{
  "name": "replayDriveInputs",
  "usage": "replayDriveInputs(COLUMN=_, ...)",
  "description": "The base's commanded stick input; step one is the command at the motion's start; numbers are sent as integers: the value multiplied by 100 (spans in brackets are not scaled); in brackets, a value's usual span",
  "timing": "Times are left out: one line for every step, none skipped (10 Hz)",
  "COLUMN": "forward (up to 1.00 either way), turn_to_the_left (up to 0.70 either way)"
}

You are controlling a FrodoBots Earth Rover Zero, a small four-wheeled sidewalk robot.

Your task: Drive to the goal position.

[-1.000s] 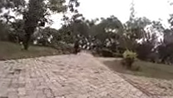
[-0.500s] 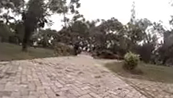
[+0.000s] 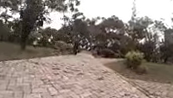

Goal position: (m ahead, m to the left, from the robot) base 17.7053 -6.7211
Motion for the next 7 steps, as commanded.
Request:
replayDriveInputs(forward=70, turn_to_the_left=0)
replayDriveInputs(forward=70, turn_to_the_left=0)
replayDriveInputs(forward=70, turn_to_the_left=0)
replayDriveInputs(forward=70, turn_to_the_left=0)
replayDriveInputs(forward=70, turn_to_the_left=0)
replayDriveInputs(forward=70, turn_to_the_left=0)
replayDriveInputs(forward=70, turn_to_the_left=0)
